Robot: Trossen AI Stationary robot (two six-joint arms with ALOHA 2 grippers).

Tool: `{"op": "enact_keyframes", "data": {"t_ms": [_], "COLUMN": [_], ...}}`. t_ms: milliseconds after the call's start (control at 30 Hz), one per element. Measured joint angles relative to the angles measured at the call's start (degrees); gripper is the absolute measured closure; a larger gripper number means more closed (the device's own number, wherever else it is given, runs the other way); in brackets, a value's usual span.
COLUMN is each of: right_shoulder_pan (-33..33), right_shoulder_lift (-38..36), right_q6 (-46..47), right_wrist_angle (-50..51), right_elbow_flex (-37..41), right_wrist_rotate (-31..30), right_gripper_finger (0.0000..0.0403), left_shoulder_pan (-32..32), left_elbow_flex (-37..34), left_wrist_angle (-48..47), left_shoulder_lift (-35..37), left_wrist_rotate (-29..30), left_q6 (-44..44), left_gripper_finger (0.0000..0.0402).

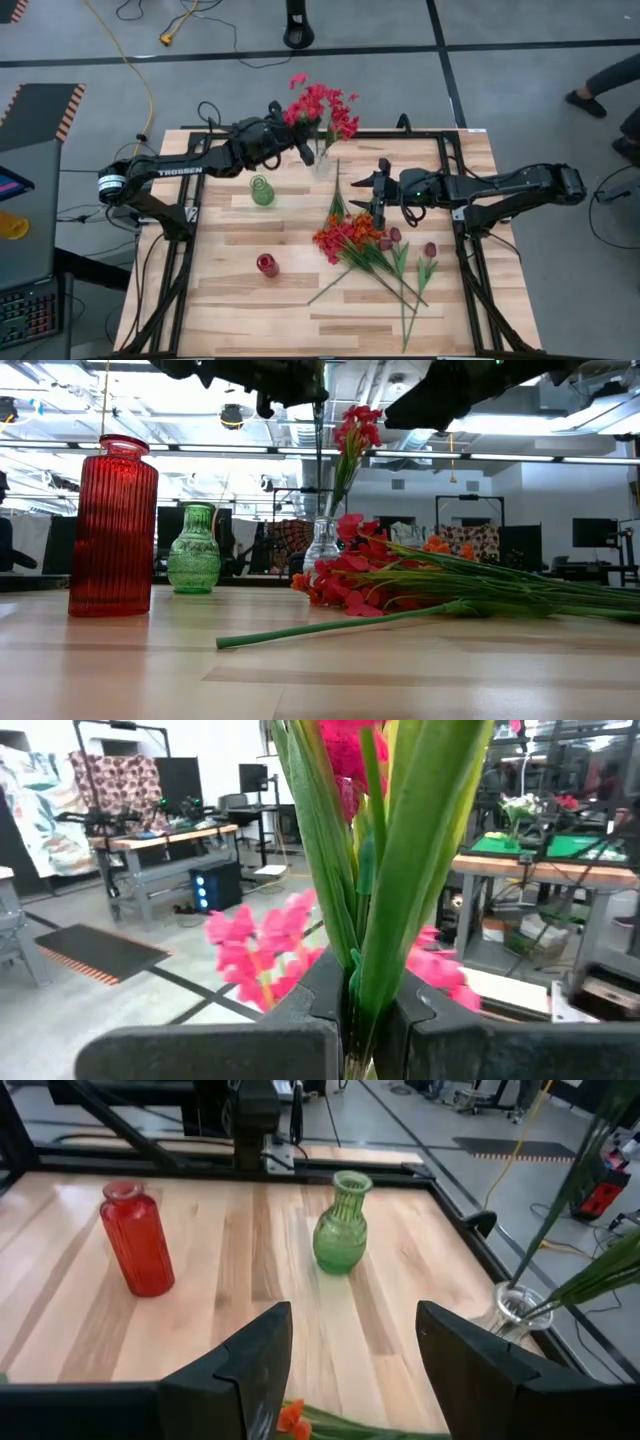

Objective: Sort flowers into vase by color
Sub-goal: Put the right red flower into the vase

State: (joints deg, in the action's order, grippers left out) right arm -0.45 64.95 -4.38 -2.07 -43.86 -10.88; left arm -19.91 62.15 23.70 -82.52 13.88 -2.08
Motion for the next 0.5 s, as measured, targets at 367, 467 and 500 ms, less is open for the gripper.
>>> {"op": "enact_keyframes", "data": {"t_ms": [367, 467, 500], "right_shoulder_pan": [0.0, 0.0, 0.0], "right_shoulder_lift": [0.4, 0.4, 0.4], "right_q6": [-0.1, -0.1, -0.1], "right_wrist_angle": [0.0, 0.0, 0.0], "right_elbow_flex": [0.0, 0.0, 0.0], "right_wrist_rotate": [0.1, 0.1, 0.1], "right_gripper_finger": [0.0163, 0.0163, 0.0163], "left_shoulder_pan": [-4.5, -4.6, -4.6], "left_elbow_flex": [-0.6, -1.6, -2.0], "left_wrist_angle": [1.2, 1.8, 2.0], "left_shoulder_lift": [0.0, 0.0, 0.0], "left_wrist_rotate": [-3.1, -3.1, -3.1], "left_q6": [4.9, 5.9, 6.1], "left_gripper_finger": [0.0394, 0.0394, 0.0394]}}
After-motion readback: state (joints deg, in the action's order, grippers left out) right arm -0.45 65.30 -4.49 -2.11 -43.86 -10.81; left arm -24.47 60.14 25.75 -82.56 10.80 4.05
